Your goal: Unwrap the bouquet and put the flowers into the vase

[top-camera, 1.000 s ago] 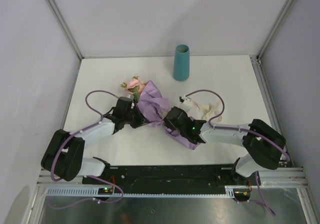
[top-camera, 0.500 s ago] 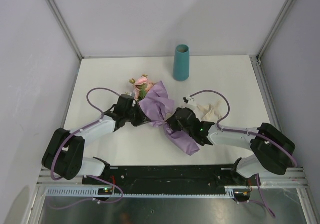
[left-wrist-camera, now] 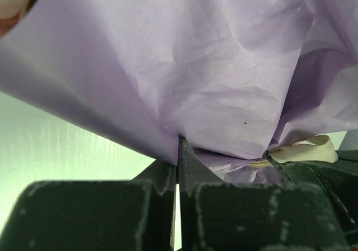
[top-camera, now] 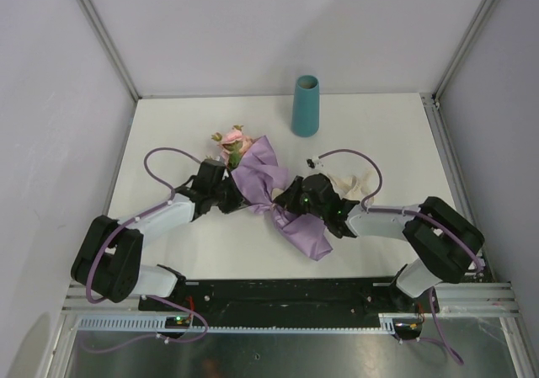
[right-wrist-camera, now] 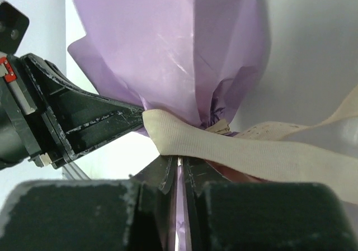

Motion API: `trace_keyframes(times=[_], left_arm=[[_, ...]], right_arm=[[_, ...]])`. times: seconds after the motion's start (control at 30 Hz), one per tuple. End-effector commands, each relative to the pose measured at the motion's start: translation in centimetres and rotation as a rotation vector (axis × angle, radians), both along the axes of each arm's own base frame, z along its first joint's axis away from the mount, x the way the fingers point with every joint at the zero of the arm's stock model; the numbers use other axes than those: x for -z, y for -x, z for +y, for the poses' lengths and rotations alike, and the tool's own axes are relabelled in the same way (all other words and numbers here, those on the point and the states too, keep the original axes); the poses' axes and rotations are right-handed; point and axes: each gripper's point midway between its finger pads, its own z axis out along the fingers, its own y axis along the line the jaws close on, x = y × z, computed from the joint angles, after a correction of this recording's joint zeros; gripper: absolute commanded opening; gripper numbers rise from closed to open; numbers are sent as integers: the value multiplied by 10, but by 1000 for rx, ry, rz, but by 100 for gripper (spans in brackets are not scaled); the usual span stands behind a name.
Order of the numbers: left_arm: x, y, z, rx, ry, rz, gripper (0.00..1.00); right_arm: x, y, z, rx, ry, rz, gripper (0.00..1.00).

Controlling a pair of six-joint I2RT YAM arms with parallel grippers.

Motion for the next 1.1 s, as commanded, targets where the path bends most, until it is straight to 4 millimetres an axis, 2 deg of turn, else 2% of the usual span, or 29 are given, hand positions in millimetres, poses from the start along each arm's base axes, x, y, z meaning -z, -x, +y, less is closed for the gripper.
trace_keyframes(times=[0.0,0.17,0.27,0.37,0.6,0.73,0.87,0.9,0.97,1.07], left_arm=[[-11,-9,-4,-17,-1,-31,0],[-1,-9,2,-34,-43,-17,0],[5,-8,10,-53,-82,-7,0],[7,-9,15,-63,-112,-5,0],[0,-13,24,-81,-162,-22,0],[-3,-14,26,-80,-167,-28,0],[-7,-13,18,-62,-135,-26,0],[-7,-12,14,-52,-127,-22,0],[-9,-11,8,-35,-114,-21,0],[-9,-10,2,-29,-99,-15,0]], right_arm=[[-25,-4,17,-33,-142,-20,3],[-29,-7,5,-7,-155,-15,0],[-34,-9,-9,13,-179,-6,7],[-38,-11,-26,56,-163,-10,2],[-32,-11,-43,65,-149,-8,0],[-27,-12,-51,80,-137,-2,3],[-29,-9,-41,43,-144,-24,12],[-30,-9,-36,30,-141,-30,12],[-25,-10,-27,15,-129,-25,3],[-21,-11,-15,-3,-138,-9,0]])
